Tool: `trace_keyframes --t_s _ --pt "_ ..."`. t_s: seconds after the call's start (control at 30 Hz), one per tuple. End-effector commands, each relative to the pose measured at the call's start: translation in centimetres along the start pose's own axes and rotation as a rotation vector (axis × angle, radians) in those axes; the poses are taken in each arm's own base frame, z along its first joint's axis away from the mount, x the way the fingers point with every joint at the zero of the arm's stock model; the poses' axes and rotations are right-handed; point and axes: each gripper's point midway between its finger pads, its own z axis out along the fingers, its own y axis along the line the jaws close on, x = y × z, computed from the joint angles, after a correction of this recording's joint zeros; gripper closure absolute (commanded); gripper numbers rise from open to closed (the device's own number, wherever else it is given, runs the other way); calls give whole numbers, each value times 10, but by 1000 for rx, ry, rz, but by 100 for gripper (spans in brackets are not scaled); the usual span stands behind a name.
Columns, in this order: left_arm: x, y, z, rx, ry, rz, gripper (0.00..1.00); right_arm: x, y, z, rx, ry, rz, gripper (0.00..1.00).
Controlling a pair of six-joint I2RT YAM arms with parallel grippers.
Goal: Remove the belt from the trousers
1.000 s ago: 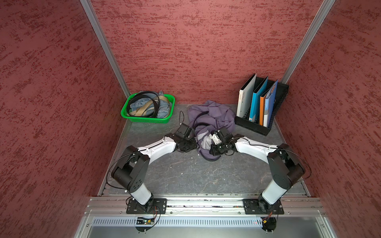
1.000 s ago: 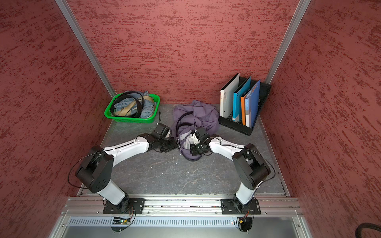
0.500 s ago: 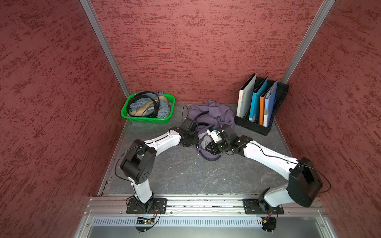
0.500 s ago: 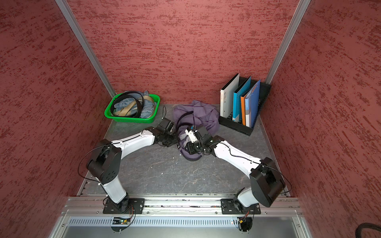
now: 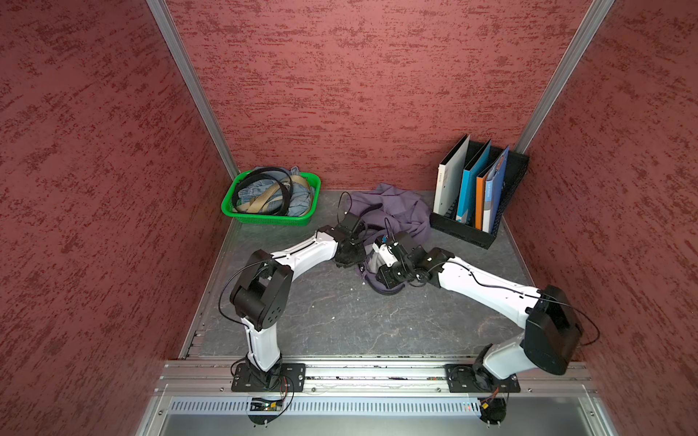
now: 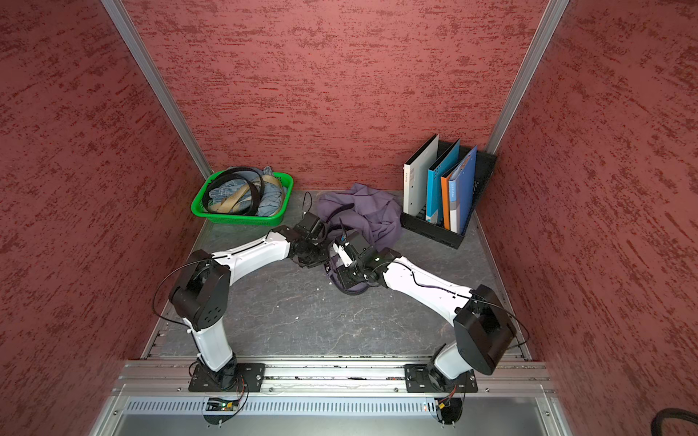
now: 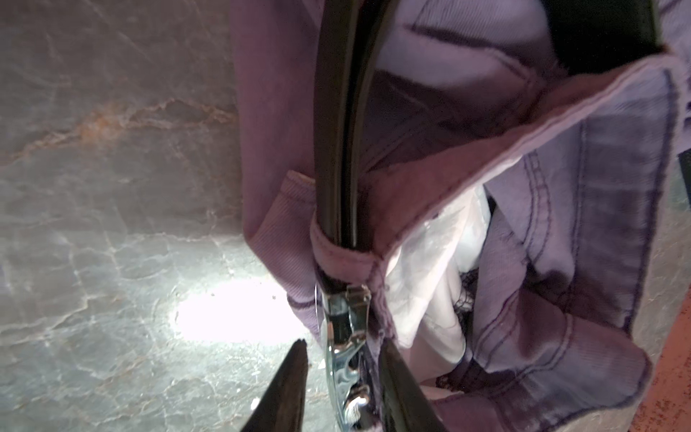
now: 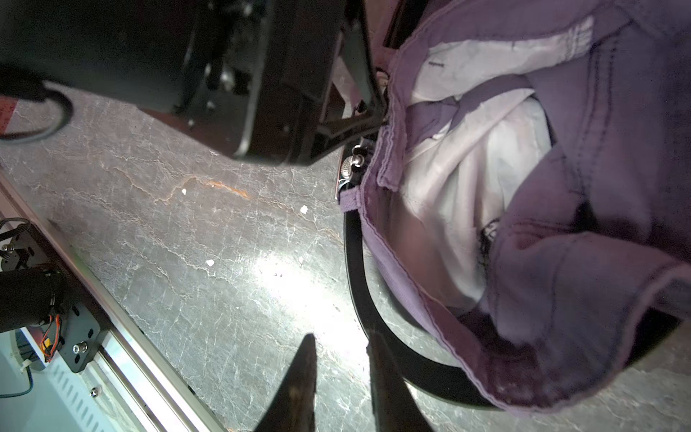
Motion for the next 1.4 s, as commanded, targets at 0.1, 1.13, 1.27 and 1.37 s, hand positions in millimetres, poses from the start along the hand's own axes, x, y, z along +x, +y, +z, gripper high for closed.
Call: trace_keyframes --t_s 0.1,1.13,1.27,1.37 --pt "6 9 -8 -29 7 8 65 13 -4 13 9 29 26 75" --pt "20 9 43 1 105 -38 71 28 6 46 -15 75 3 72" --pt "18 7 38 8 93 -31 94 25 1 53 5 52 0 70" --pt "16 4 29 9 77 -20 99 20 1 63 6 36 2 68"
